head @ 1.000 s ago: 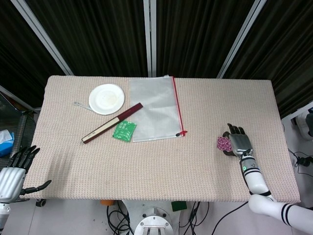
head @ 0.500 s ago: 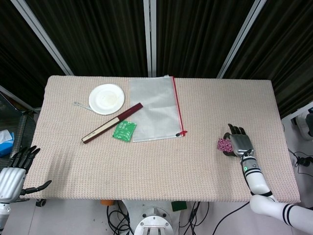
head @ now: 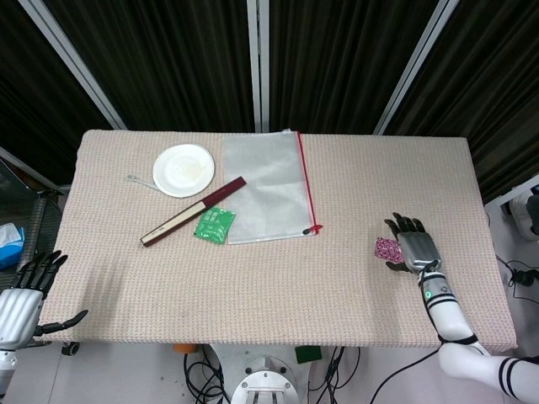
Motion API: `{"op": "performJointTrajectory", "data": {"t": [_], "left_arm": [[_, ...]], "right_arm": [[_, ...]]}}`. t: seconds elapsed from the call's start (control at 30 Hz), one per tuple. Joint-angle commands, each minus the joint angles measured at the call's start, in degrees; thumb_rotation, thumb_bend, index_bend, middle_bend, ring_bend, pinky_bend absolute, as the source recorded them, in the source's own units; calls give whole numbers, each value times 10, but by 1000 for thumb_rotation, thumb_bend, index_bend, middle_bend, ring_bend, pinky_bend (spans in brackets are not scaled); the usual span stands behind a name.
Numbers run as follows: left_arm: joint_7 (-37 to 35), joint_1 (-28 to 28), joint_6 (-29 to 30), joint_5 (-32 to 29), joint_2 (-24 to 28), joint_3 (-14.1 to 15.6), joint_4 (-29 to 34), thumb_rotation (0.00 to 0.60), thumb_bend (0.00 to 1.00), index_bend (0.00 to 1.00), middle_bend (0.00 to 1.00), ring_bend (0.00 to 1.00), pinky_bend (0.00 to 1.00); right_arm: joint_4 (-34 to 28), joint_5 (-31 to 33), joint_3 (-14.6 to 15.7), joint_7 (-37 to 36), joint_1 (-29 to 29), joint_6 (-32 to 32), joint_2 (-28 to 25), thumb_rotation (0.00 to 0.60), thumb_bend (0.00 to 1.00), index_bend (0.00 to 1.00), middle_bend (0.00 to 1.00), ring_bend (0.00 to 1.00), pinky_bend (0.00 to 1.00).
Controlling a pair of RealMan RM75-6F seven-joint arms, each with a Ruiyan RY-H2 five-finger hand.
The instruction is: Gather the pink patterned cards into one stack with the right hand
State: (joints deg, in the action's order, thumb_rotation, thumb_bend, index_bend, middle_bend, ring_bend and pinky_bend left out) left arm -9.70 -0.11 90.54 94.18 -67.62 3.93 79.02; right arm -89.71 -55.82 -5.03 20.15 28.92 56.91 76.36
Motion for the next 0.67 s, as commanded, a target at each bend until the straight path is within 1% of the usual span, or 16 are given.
{"op": "performJointTrajectory", "data": {"t": [0.03,0.1,0.13,0.2,0.23,0.27,0.3,0.37,0.43,0.57,0.67], "left_arm": [[0,1,1,-1,0,-1,0,288,94,66,37,0,118],[-1,1,3,0,-1,-2,-1,286,94,65,37,0,118],[-1,1,5,0,-2,-3,-1,287,94,65,37,0,118],[0,1,9,3,-4,-3,-1,287,94,65,37,0,117],[1,1,11,4,-4,-4,-1,286,94,65,37,0,117],[2,1,13,6,-5,-4,-1,285,94,65,37,0,118],[4,2,14,7,-4,-4,-1,287,94,65,37,0,118],[7,3,17,8,-3,-4,1,285,94,66,37,0,118],[8,4,22,10,-2,-5,3,285,94,65,37,0,117],[9,5,35,14,-5,-9,0,284,94,65,37,0,116],[10,5,36,14,-5,-10,1,283,94,65,37,0,116]], "right_arm": [[-78,-94,26,-42,-49,74,-69,592,439,51,0,0,0],[-89,-168,43,-72,-81,135,-88,593,438,20,0,0,0],[-78,-219,55,-91,-106,186,-90,592,436,4,0,0,0],[-41,-278,68,-107,-142,263,-82,592,416,0,0,0,0],[-12,-302,74,-112,-163,306,-73,593,403,0,0,0,0],[15,-318,78,-117,-182,338,-64,594,394,0,0,0,0],[33,-324,80,-125,-193,356,-58,593,390,0,0,0,0],[67,-327,83,-149,-213,377,-46,593,388,0,0,0,0],[97,-315,83,-170,-229,378,-39,593,388,0,0,0,0],[131,-307,80,-190,-245,377,-30,592,388,0,0,0,0],[143,-307,78,-194,-251,374,-21,592,393,0,0,0,0]]}}
